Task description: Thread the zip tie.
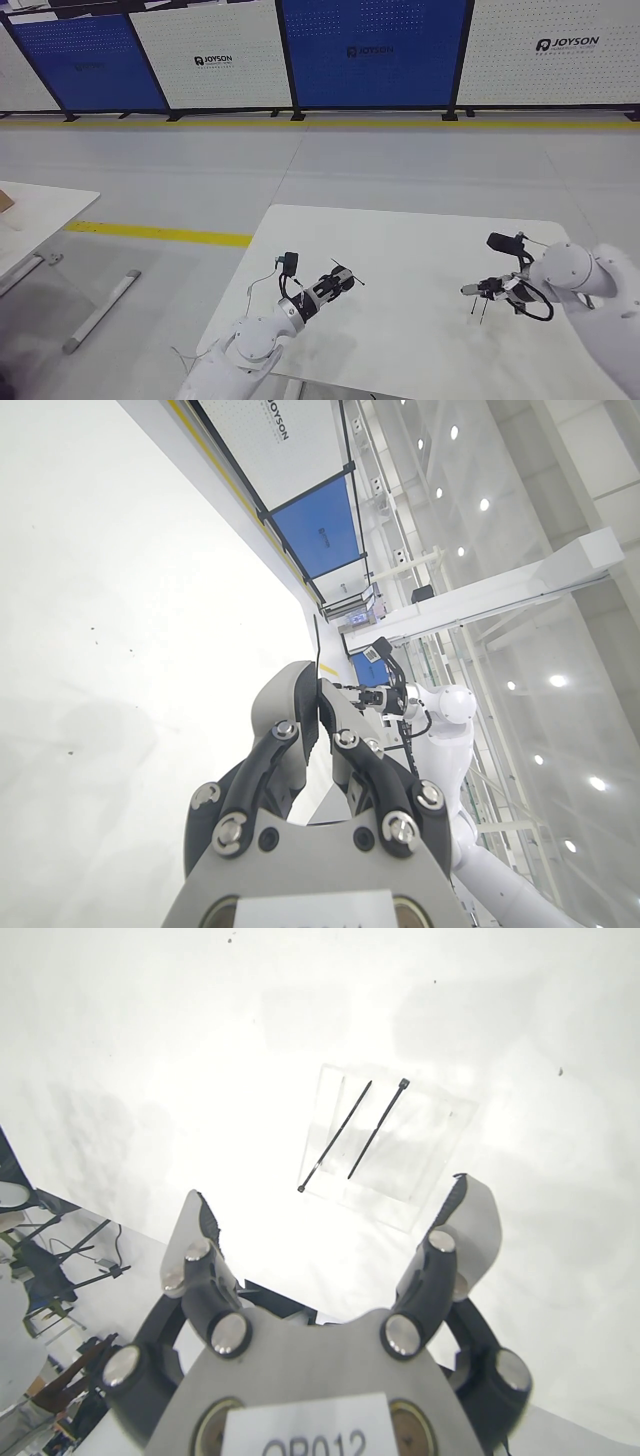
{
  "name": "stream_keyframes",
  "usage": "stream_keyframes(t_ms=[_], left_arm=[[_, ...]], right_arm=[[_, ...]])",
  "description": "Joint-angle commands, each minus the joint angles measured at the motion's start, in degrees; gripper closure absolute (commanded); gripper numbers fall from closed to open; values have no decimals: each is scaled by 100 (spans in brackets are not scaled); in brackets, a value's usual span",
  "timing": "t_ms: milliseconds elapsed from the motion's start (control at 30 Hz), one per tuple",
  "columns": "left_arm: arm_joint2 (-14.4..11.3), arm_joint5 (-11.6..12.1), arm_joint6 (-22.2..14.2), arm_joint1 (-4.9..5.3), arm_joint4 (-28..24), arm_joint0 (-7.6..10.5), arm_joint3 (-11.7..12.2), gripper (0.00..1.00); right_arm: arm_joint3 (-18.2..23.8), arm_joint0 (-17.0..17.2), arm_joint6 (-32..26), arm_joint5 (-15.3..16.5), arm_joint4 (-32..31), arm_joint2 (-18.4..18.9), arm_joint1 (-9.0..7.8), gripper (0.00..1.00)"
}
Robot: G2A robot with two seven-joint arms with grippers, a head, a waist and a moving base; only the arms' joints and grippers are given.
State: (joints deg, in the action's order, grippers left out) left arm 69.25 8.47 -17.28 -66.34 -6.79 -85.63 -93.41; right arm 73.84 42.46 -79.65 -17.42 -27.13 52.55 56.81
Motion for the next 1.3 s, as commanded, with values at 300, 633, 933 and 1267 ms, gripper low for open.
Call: stream_keyframes(t_ms=[300, 633, 933, 1267], left_arm=[[0, 0, 0, 0, 0, 0, 0, 100], [0, 0, 0, 0, 0, 0, 0, 100], [0, 0, 0, 0, 0, 0, 0, 100], [0, 0, 0, 0, 0, 0, 0, 100]], right_arm=[[-470, -361, 1, -206, 94, -373, 68, 53], [-863, -540, 1, -206, 50, -583, 150, 56], [-1358, -771, 1, -206, 125, -832, 313, 69], [-1895, -1008, 1, -206, 113, -1062, 512, 69]])
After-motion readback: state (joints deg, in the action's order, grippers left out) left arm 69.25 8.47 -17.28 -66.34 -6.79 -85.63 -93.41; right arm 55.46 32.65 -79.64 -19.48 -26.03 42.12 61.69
